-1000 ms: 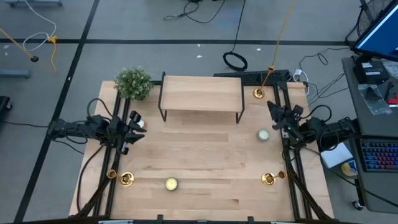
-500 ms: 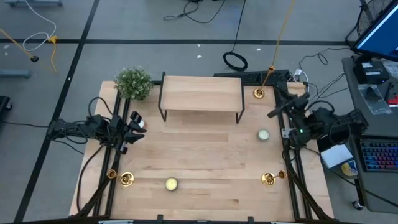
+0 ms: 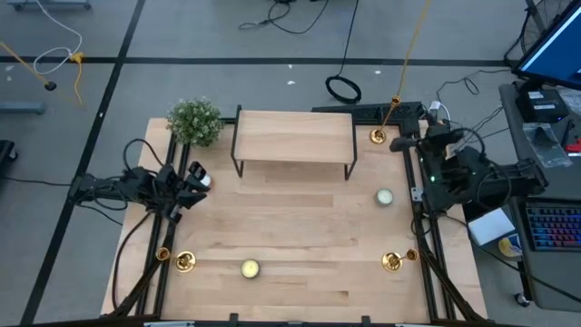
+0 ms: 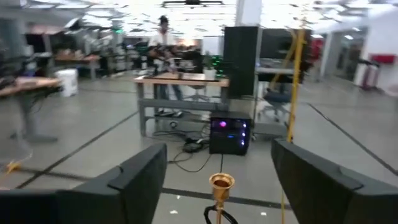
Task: Pick & Place candle stick holders
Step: Put the top gold candle holder on the shelf
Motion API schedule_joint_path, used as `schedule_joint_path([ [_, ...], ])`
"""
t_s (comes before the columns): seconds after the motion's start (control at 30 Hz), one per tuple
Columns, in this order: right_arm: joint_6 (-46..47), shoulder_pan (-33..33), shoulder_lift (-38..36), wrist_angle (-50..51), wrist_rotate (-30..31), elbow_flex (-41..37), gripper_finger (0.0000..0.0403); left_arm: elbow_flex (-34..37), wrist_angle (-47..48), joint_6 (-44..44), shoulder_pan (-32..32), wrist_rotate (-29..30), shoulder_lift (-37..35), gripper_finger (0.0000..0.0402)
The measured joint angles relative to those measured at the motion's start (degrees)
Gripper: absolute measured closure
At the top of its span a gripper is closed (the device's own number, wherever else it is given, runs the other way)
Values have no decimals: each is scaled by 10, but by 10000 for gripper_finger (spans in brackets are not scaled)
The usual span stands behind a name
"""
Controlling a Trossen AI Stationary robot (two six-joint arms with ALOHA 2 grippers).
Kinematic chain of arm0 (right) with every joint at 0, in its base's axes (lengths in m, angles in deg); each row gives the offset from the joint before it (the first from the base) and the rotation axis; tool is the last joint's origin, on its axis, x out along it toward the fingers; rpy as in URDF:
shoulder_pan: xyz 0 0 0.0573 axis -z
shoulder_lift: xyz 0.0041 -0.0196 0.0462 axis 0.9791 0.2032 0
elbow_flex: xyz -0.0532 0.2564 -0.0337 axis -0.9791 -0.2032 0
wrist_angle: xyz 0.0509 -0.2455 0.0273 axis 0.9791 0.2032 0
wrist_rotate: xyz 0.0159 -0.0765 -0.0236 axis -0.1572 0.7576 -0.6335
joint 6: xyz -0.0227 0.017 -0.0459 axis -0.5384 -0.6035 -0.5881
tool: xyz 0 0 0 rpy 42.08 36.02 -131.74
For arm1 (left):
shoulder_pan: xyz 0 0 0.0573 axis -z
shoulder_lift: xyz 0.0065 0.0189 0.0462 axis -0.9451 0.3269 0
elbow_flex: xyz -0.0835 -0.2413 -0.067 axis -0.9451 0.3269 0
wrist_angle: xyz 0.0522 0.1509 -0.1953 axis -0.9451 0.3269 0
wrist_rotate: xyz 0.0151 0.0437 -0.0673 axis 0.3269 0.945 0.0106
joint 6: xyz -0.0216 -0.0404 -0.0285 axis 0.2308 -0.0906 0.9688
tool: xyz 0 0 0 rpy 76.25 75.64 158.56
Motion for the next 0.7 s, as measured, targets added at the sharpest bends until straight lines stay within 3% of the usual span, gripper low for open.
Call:
schedule_joint_path([
  [0.23, -9, 43, 21, -9, 1, 8, 92, 0, -11, 1, 0, 0, 0, 316],
  [0.7, 68, 112, 133, 22, -20, 7, 92, 0, -11, 1, 0, 0, 0, 316],
])
